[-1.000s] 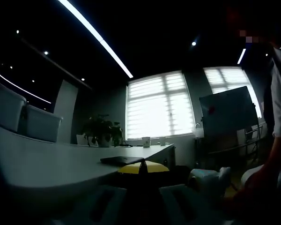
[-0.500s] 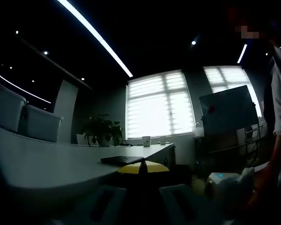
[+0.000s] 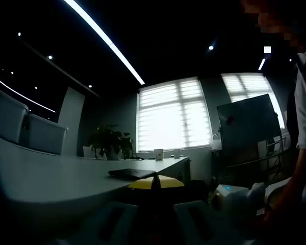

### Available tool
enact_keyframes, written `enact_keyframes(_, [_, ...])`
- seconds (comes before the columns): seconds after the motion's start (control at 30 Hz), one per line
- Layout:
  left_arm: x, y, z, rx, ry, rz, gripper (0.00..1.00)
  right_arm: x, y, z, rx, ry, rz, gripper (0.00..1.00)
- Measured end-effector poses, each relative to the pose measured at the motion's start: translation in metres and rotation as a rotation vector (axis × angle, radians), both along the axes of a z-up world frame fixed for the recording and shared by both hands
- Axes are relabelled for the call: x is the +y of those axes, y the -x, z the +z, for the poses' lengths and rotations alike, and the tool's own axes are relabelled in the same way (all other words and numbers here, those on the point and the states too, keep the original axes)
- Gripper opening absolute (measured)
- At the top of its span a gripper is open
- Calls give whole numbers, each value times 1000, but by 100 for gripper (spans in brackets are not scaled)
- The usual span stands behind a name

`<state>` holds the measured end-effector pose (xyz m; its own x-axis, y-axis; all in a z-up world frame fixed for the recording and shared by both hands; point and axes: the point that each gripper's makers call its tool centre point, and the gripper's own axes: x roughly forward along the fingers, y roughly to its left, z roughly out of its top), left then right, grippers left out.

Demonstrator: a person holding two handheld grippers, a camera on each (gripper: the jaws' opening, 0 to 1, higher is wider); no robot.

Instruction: Clamp the fixed fixture on the desktop, loosen the retaining clip, secure it to the edge of the desk, and tighten the retaining clip.

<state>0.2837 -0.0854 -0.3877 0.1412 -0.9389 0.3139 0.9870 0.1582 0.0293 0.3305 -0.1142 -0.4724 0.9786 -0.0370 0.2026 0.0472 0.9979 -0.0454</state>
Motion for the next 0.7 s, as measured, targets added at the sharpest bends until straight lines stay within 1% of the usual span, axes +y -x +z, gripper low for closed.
enact_keyframes(0.13, [0, 0, 0, 1, -4, -3, 1, 2, -5, 1, 0, 14, 135, 25])
enact_keyframes(0.17, [0, 0, 0, 0, -4, -4, 1, 4, -5, 2, 0, 12, 186, 25])
enact_keyframes(0.27, [-1, 1, 0, -6, -12, -3, 1, 4, -8, 2, 7, 36, 260, 25])
enact_keyframes(0.37, [-2, 0, 0, -12, -18, 1, 1, 6, -11, 1, 26, 71, 310, 25])
enact_keyframes(0.5, [-2, 0, 0, -9, -14, 0, 1, 6, -12, 0, 35, 94, 329, 25])
enact_keyframes(0.53, [-2, 0, 0, -9, -13, 1, 1, 7, -12, 0, 34, 96, 324, 25])
enact_keyframes(0.6, [-2, 0, 0, -6, -9, 0, 1, 5, -9, -2, 36, 88, 278, 26])
enact_keyframes(0.63, [-2, 0, 0, -5, -8, 0, 1, 5, -8, -4, 34, 71, 256, 28])
enact_keyframes(0.7, [-2, 1, 0, -5, -14, -2, 1, 5, -5, -8, 31, 38, 213, 39])
